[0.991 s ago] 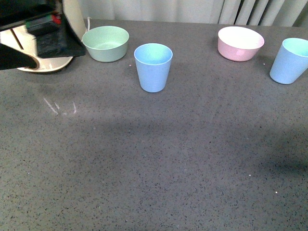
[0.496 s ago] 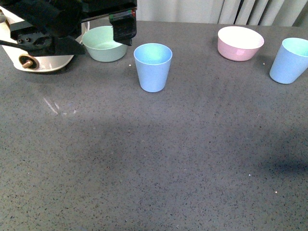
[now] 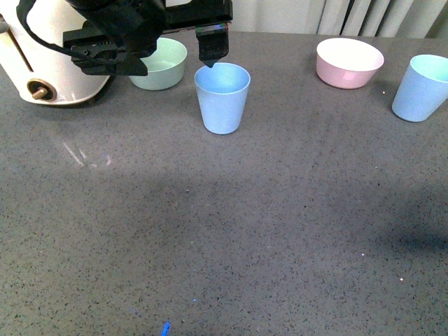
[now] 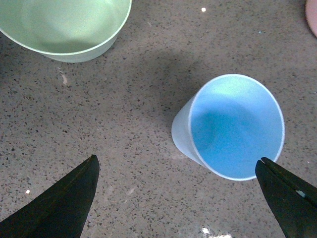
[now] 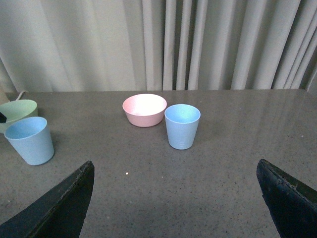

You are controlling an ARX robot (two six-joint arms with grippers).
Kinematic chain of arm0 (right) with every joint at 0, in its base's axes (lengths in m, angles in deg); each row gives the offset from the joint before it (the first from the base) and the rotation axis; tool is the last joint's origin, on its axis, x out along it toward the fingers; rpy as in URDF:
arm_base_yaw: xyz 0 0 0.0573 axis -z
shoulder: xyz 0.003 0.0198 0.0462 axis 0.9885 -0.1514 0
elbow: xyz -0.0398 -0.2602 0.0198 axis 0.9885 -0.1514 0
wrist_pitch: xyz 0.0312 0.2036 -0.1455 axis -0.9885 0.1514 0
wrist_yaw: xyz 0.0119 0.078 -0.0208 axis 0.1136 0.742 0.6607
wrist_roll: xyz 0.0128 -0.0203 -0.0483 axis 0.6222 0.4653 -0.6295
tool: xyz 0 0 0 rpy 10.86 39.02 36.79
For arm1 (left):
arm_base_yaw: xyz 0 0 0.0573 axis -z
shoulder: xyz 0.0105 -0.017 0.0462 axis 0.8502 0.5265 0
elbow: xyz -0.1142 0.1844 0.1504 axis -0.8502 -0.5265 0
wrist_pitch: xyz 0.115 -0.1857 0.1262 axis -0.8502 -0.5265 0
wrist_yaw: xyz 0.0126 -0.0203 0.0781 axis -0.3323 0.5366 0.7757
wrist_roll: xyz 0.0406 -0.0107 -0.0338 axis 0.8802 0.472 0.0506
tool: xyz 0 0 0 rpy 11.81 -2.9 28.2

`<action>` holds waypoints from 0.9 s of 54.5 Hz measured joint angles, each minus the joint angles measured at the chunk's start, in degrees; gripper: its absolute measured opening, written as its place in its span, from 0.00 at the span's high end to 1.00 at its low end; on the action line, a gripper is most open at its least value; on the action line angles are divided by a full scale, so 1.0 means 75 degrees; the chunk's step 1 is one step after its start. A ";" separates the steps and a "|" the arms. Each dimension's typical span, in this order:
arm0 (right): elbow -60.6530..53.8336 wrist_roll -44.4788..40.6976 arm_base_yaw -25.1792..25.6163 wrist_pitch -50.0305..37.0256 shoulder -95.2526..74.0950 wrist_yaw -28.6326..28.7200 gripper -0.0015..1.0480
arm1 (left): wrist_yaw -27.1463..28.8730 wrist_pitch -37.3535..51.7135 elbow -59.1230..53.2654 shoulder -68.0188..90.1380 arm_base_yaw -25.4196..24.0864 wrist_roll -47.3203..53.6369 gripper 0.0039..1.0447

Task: Stack blue cups with both arms

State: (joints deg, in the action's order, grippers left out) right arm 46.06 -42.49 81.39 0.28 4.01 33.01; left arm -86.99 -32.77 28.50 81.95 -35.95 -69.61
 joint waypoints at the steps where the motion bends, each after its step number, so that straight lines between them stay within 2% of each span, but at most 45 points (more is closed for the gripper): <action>1: 0.0000 0.0000 0.0000 0.0000 0.0000 0.0000 0.09 | 0.0009 -0.0020 0.0035 0.0035 0.0003 0.0000 0.08; 32: 0.0000 0.0000 0.0000 0.0000 0.0000 -0.0003 0.09 | 0.0277 -0.0551 0.1209 0.1090 0.0321 -0.0003 0.08; 34: 0.0000 0.0003 0.0000 0.0000 0.0000 0.0000 0.09 | 0.0309 -0.0595 0.1253 0.1125 0.0329 -0.0006 0.12; 36: 0.0000 0.0000 0.0000 0.0000 0.0000 0.0000 0.09 | 0.0338 -0.0647 0.1323 0.1201 0.0341 -0.0006 0.20; 49: 0.0000 0.0003 0.0000 0.0000 0.0000 0.0000 0.09 | 0.0353 -0.0697 0.1419 0.1303 0.0370 -0.0009 0.51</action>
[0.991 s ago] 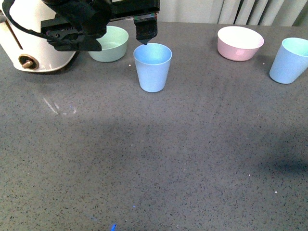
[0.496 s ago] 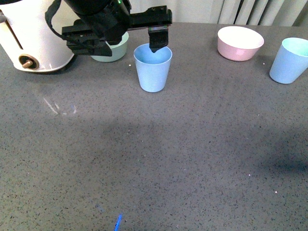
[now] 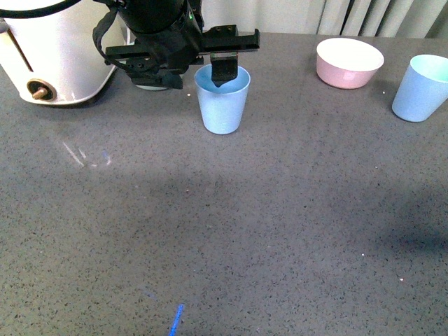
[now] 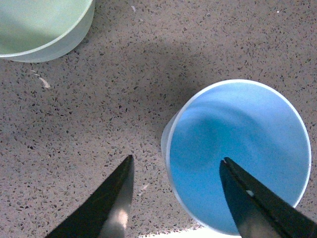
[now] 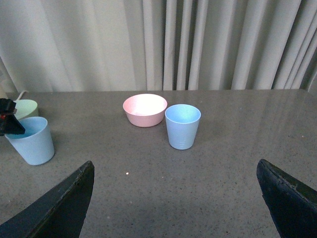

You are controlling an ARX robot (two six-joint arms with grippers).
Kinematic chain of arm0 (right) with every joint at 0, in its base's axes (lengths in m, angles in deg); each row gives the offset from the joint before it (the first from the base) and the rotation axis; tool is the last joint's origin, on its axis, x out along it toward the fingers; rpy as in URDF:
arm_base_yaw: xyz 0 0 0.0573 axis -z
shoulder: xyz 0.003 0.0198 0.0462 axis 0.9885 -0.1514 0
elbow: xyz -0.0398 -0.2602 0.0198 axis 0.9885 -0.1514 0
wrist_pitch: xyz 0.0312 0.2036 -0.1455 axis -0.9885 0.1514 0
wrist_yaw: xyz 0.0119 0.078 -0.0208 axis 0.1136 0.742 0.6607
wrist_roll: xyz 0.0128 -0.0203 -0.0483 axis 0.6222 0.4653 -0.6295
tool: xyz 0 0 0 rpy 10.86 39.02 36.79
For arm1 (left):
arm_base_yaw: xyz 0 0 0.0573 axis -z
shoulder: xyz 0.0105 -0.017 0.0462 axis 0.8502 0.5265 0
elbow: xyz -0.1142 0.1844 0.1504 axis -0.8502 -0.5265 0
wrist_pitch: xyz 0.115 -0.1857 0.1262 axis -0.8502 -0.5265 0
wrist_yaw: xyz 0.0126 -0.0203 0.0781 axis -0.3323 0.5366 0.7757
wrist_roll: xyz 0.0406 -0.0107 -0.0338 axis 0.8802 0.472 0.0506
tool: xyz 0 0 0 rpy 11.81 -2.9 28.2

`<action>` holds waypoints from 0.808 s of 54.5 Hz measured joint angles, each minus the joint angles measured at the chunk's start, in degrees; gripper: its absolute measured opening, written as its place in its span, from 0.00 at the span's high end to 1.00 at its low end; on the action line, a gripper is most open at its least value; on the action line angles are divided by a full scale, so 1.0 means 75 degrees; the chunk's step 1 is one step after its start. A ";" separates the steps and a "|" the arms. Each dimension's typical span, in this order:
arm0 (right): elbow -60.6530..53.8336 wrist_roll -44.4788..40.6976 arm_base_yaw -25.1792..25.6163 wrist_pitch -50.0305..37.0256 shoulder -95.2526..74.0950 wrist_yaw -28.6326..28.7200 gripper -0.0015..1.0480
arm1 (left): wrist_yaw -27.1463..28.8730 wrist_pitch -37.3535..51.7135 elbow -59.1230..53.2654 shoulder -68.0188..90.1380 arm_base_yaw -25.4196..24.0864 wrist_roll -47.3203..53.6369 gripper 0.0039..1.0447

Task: Stack blue cups with both arms

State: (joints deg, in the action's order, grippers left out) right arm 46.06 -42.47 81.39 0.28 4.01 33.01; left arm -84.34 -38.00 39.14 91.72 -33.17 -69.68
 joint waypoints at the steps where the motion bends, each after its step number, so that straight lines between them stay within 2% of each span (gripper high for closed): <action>1: 0.0000 -0.0003 0.0000 0.0000 0.0000 0.0000 0.09 | -0.0006 0.0000 0.0000 0.0000 0.0000 0.0000 0.53; 20: 0.0000 -0.0003 0.0000 0.0000 0.0000 0.0000 0.09 | -0.0157 -0.0055 -0.0146 -0.0035 0.0140 0.0012 0.99; 44: 0.0000 -0.0003 0.0000 0.0000 0.0000 0.0000 0.09 | -0.0501 -0.0405 -0.0793 -0.0787 0.0504 0.0239 0.98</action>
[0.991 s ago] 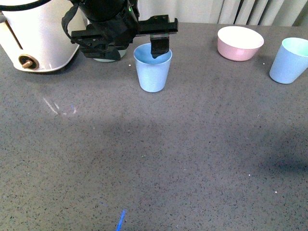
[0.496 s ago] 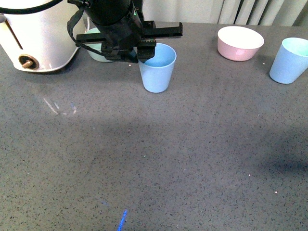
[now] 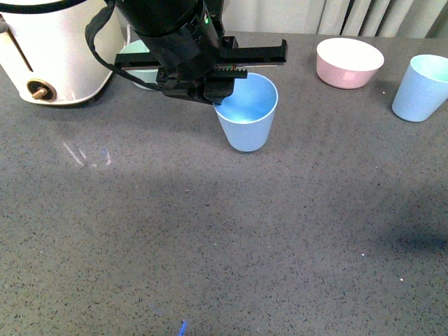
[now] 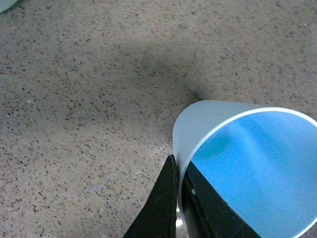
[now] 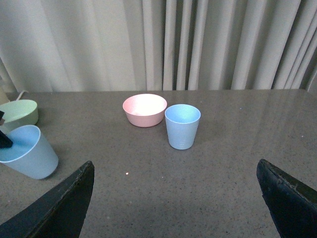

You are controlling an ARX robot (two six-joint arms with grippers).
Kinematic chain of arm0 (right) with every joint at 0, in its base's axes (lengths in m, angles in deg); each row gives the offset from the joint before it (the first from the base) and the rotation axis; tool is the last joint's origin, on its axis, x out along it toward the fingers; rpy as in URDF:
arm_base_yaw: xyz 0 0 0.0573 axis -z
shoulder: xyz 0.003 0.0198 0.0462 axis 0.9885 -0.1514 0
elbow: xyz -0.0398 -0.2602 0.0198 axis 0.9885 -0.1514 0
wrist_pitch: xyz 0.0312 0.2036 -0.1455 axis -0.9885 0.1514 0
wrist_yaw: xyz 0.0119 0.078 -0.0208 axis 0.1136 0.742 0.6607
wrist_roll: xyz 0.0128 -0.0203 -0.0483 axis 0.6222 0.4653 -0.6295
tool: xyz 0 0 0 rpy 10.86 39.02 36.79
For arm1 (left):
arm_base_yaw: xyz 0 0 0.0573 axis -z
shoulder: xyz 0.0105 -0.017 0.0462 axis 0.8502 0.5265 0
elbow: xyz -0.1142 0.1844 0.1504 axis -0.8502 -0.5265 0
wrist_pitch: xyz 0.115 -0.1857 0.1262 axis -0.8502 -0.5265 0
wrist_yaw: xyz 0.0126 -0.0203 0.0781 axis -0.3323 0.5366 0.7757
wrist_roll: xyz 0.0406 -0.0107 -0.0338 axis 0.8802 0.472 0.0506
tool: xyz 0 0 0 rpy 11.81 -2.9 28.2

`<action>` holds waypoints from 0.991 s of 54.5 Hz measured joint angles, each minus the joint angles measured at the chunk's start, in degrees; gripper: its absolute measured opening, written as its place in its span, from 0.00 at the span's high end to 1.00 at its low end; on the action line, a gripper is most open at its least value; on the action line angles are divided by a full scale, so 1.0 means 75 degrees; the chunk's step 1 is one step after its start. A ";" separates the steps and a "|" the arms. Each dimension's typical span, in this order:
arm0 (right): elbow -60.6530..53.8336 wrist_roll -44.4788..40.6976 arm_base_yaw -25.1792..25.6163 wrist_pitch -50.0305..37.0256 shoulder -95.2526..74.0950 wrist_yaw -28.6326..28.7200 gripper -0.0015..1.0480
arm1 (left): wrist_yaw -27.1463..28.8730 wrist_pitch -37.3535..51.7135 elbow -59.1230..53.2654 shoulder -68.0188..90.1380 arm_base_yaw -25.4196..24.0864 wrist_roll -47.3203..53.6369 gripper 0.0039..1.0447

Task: Stack blue cups with both arms

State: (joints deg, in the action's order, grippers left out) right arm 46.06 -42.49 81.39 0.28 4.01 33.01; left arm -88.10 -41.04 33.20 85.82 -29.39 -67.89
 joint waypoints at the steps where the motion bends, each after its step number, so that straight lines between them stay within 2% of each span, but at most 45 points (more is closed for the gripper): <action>1: 0.0000 0.0000 0.0000 0.0000 0.0000 0.0000 0.09 | -0.0012 -0.0003 -0.0038 -0.0064 0.0038 0.0015 0.98; 19: 0.0000 0.0000 0.0000 0.0000 0.0000 0.0000 0.09 | 0.0140 0.0009 -0.0277 -0.0315 0.0997 0.0122 0.98; 43: 0.0000 0.0000 0.0000 0.0000 0.0000 0.0000 0.09 | 0.0341 0.0020 -0.0216 0.0093 0.1437 0.0318 0.98; 45: 0.0000 0.0003 0.0000 0.0000 0.0000 0.0000 0.09 | 0.0326 0.0023 -0.0210 0.0093 0.1434 0.0318 0.94; 50: 0.0000 0.0003 0.0000 0.0000 0.0000 0.0000 0.09 | 0.0271 0.0026 -0.0169 0.0093 0.1437 0.0321 0.76; 54: 0.0000 0.0000 0.0000 0.0000 0.0000 0.0000 0.09 | 0.0236 0.0029 -0.0143 0.0093 0.1437 0.0321 0.67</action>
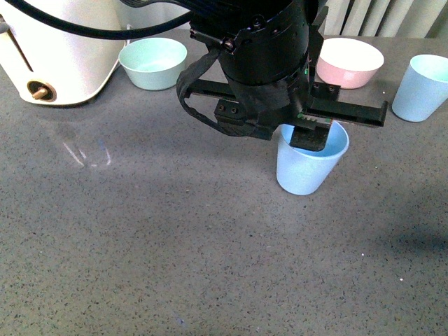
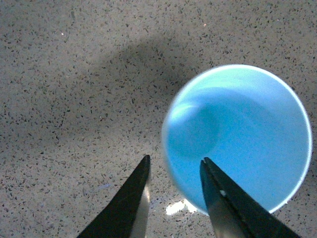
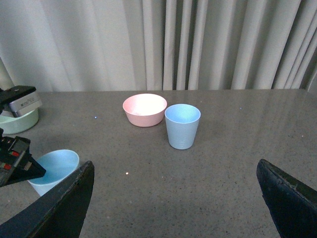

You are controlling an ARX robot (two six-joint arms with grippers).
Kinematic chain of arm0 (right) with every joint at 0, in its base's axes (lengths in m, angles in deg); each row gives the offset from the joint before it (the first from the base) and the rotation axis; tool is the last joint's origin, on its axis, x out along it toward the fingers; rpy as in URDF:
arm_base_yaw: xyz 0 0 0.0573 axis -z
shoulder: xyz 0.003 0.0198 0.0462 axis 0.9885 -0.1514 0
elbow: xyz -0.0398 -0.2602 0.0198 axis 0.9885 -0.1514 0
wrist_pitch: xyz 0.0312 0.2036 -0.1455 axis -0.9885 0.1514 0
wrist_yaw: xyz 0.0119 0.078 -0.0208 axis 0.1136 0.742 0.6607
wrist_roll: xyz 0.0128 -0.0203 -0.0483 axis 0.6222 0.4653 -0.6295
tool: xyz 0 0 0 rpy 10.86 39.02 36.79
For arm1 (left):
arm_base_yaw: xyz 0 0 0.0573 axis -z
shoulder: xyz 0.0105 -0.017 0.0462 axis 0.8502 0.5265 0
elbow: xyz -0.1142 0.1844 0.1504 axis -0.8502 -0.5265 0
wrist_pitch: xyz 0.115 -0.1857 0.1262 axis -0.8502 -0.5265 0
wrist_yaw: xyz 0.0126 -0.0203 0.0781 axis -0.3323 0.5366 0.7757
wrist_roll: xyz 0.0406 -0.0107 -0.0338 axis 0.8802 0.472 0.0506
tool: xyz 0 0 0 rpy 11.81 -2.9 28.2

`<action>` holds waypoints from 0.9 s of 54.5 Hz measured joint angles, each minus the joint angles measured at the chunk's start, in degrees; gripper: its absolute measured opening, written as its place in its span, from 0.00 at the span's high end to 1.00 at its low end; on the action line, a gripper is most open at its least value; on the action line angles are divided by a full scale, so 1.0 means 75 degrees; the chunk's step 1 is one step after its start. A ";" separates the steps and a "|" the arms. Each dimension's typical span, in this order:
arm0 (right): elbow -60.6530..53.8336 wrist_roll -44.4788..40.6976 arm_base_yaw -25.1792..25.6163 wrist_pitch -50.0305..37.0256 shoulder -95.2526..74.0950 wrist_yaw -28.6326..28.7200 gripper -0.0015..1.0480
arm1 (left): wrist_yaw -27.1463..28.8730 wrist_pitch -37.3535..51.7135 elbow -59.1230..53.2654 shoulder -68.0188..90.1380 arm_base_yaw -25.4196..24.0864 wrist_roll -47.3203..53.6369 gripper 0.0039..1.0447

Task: Stack blue cups with both arms

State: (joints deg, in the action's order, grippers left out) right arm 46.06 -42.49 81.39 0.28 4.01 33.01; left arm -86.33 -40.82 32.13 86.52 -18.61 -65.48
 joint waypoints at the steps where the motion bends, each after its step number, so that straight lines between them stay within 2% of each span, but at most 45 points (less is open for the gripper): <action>1: 0.0000 0.0000 0.0000 0.0000 0.0000 0.0000 0.09 | -0.0017 0.0000 0.0012 0.0000 -0.0003 0.0000 0.64; 11: 0.0000 0.0000 0.0000 0.0000 0.0000 0.0000 0.09 | -0.0090 0.0137 0.0020 -0.0006 -0.0026 0.0009 0.42; 21: 0.0000 0.0000 0.0000 0.0000 0.0000 0.0000 0.09 | -0.0245 0.0306 -0.0099 -0.0329 -0.0245 0.0006 0.08; 38: 0.0000 0.0003 0.0000 0.0000 0.0000 0.0000 0.09 | -0.0280 0.0699 -0.0807 -0.1512 -0.0790 0.0035 0.08; 49: 0.0000 0.0000 0.0000 0.0000 0.0000 0.0000 0.09 | -0.0166 0.1614 -0.1816 -0.2597 -0.1326 0.0187 0.08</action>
State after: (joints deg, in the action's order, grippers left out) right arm 46.06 -42.49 81.39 0.28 4.01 33.01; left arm -87.58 -28.71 18.51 67.04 -28.56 -64.08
